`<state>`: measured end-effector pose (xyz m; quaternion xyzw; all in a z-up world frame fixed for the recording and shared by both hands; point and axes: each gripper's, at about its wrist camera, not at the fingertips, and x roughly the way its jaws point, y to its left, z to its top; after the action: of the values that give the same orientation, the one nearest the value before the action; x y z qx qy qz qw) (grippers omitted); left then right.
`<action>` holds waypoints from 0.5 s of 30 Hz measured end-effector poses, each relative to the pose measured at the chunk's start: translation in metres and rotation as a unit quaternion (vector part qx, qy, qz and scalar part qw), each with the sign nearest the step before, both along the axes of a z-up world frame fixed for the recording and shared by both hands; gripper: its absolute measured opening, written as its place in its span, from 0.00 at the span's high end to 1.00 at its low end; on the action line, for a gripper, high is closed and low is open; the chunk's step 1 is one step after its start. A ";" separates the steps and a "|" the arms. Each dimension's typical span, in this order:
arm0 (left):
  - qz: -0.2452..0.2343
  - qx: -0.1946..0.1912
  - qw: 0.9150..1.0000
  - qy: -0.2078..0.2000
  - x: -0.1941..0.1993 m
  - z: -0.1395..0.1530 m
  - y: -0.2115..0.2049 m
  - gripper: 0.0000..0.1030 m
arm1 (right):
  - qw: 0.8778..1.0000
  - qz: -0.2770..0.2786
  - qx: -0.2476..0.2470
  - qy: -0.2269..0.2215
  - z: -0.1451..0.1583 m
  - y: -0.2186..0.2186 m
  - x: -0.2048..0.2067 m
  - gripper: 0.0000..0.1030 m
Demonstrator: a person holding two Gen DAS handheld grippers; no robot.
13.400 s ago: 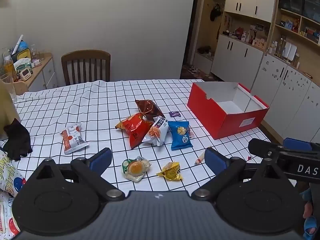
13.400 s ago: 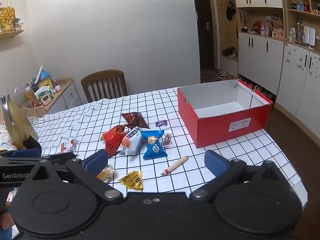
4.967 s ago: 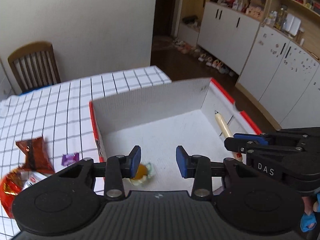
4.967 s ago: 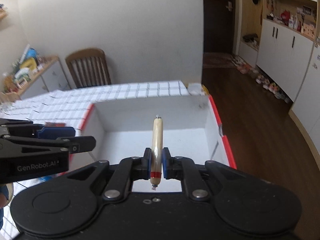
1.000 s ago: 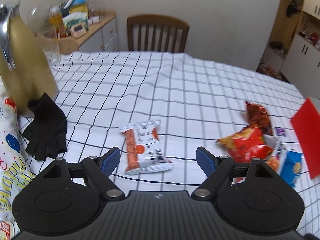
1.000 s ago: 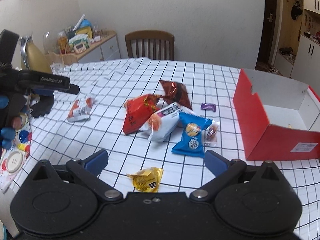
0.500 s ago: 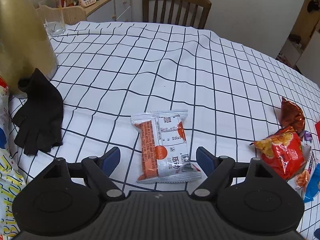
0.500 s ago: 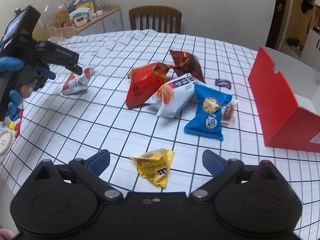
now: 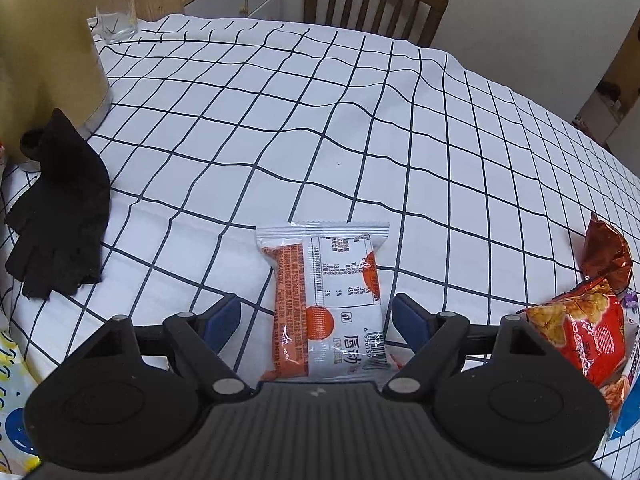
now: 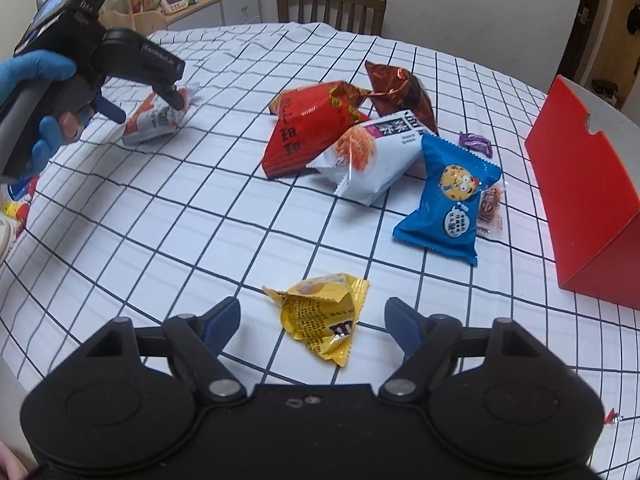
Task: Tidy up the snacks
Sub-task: 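Grasp the white-orange biscuit packet with the left gripper while the right grasps the yellow candy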
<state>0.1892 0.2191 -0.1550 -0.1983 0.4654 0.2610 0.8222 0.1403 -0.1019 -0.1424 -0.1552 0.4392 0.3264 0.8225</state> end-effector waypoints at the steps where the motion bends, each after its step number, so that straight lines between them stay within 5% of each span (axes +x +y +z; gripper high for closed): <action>1: 0.000 0.001 1.000 0.000 0.001 -0.001 -0.001 0.20 | 1.000 0.000 -0.001 0.002 -0.001 0.000 0.001 0.28; 4: -0.001 0.004 1.000 -0.001 0.004 -0.001 -0.001 0.21 | 1.000 -0.005 0.001 0.006 -0.004 0.001 0.004 0.34; 8: 0.003 -0.011 1.000 0.001 0.005 -0.003 0.000 0.42 | 1.000 -0.004 0.003 0.009 -0.004 0.000 0.006 0.46; 15: 0.001 0.004 1.000 0.008 0.004 0.001 -0.004 0.54 | 1.000 -0.004 0.002 0.006 -0.004 -0.001 0.006 0.61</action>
<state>0.1929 0.2151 -0.1535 -0.1936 0.4709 0.2648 0.8190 0.1466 -0.1031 -0.1460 -0.1495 0.4438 0.3251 0.8216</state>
